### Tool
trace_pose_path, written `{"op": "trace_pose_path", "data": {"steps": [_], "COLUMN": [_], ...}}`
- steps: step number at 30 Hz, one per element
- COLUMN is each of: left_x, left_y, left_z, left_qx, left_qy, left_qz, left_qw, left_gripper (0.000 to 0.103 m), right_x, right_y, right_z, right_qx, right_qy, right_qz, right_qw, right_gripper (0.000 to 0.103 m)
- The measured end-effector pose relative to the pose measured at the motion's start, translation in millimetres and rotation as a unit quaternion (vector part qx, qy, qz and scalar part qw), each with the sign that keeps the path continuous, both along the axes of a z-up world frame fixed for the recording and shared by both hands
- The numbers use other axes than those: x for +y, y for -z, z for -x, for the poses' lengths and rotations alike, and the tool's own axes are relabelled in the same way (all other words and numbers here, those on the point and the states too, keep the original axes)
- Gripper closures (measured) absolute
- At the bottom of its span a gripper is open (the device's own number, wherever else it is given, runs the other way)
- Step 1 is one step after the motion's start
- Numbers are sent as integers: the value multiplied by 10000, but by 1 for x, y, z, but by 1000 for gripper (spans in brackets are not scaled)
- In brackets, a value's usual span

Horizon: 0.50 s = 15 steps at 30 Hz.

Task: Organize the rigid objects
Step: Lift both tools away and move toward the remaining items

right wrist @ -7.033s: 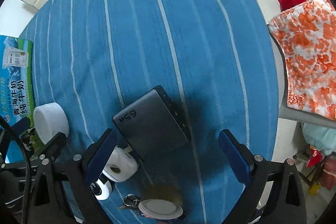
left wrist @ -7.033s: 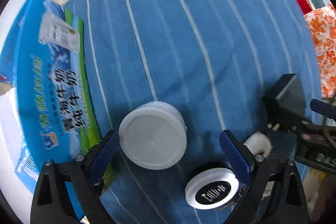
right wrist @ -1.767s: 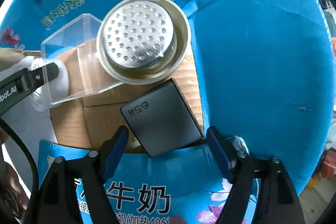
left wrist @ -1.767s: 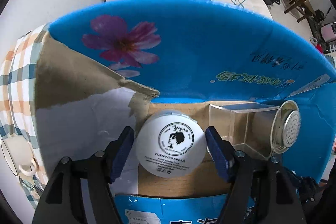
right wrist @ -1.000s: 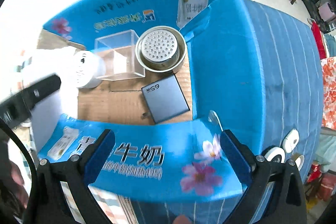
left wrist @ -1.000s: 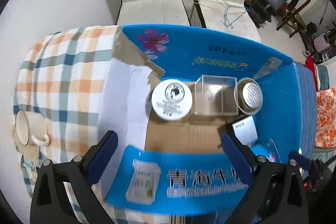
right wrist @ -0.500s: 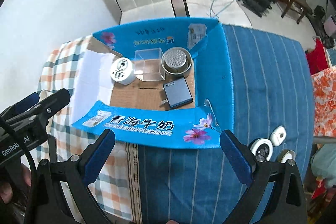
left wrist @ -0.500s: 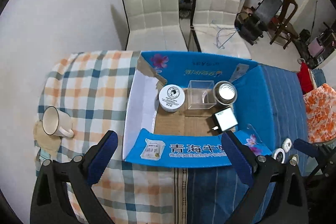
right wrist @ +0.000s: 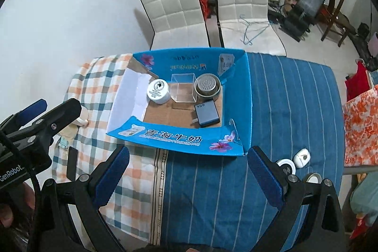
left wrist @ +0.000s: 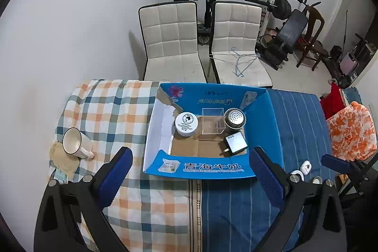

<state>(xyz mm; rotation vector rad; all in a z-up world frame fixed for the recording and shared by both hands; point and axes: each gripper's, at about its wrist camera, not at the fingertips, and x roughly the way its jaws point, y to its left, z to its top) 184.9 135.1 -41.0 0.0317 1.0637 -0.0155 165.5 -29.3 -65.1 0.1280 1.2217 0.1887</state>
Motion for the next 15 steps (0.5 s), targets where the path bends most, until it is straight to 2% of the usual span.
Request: {"op": "trace_pose_path", "data": {"steps": [8,15], "left_x": [-28,-98], "left_y": [-2,26], "left_z": [7,5], "left_qx": [-50,148], "left_qy": [98,576], "left_qz": [57,209], "left_qw": [9999,9980], "left_gripper": [2,2], "right_x": [-32,-120], "right_y": [-7,16], "right_z": [9,22], "right_qx": [-140,71], "right_qy": [130,885], "right_qz": [-245,-140], "right_qw": [9995,9960], "right_gripper": [1,1]}}
